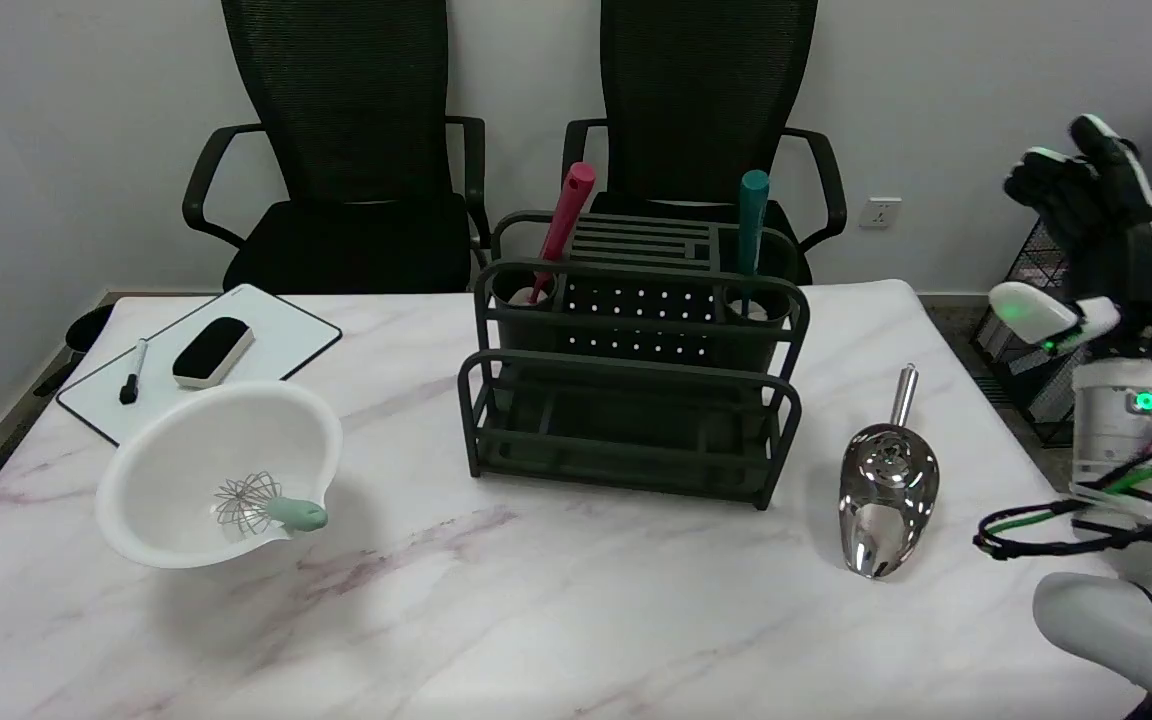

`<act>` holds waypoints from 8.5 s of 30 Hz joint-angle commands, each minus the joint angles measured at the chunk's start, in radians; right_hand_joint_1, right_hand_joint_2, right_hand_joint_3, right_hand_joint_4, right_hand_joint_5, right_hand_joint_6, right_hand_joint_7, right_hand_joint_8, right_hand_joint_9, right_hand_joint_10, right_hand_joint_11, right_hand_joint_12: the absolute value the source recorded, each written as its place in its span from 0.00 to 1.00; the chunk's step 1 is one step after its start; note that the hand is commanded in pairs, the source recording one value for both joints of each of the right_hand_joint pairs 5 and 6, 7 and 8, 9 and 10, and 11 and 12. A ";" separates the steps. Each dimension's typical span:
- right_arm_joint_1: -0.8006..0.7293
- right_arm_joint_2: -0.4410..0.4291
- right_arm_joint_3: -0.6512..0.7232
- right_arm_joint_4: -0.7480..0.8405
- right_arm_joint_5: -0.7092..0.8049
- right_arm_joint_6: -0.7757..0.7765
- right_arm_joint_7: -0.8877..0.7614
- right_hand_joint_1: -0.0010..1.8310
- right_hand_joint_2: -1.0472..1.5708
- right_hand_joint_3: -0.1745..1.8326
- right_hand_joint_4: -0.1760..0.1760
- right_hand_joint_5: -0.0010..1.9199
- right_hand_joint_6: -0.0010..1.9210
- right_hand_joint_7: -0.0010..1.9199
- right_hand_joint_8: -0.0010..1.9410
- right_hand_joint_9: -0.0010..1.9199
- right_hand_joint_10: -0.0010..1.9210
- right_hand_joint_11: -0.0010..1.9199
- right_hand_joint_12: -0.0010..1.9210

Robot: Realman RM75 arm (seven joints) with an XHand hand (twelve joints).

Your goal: Pick up the blue sponge bottle brush.

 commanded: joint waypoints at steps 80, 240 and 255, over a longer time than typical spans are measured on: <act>0.390 -0.148 -0.332 0.087 -0.161 -0.410 -0.060 0.59 0.44 0.52 0.50 0.43 0.43 0.65 0.64 0.62 0.62 0.45 0.45; 0.015 -0.013 -0.485 0.709 -0.118 -0.414 0.256 0.49 0.95 0.54 0.50 1.00 1.00 1.00 0.99 1.00 1.00 1.00 1.00; 0.009 -0.015 -0.471 0.693 -0.109 -0.410 0.259 0.49 0.95 0.54 0.50 1.00 1.00 1.00 0.99 1.00 1.00 1.00 1.00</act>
